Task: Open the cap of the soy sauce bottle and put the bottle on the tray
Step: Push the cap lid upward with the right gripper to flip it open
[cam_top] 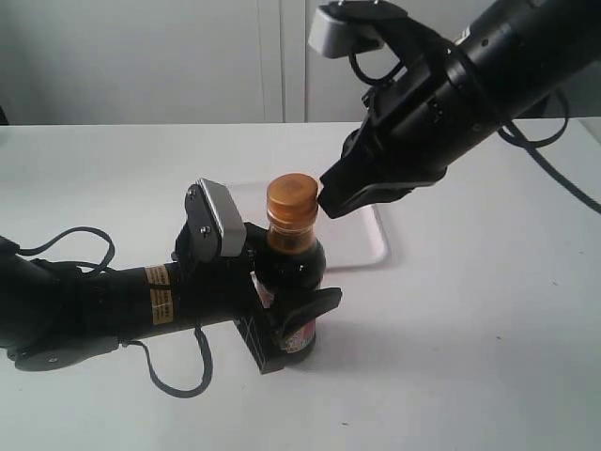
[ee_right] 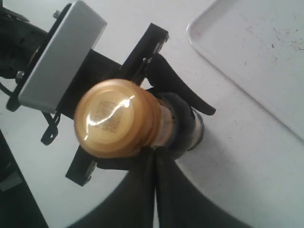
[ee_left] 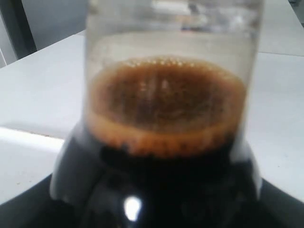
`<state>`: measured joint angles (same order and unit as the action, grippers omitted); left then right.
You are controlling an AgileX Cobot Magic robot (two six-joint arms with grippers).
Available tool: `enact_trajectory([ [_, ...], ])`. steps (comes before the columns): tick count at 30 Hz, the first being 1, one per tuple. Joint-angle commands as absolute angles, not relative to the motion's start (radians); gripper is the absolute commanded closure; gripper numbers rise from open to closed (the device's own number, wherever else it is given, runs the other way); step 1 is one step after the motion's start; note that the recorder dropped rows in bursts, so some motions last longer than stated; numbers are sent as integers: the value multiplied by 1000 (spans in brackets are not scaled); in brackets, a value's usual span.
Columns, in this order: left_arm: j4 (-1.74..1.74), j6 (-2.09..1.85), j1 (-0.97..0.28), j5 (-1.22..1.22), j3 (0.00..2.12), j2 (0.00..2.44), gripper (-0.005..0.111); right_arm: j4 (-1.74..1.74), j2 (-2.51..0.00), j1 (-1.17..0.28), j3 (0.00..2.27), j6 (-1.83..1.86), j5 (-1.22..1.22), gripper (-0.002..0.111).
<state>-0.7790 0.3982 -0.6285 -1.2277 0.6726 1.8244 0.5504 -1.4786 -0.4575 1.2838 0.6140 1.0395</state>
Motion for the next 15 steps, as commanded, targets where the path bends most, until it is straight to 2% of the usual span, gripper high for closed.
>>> enact_trajectory([
  [1, -793, 387, -636, -1221, 671, 1822, 107, 548, -1478, -459, 1291, 624, 1075, 108],
  [15, -793, 385, -636, -1221, 671, 1822, 107, 615, -1478, -459, 1296, 624, 1102, 108],
])
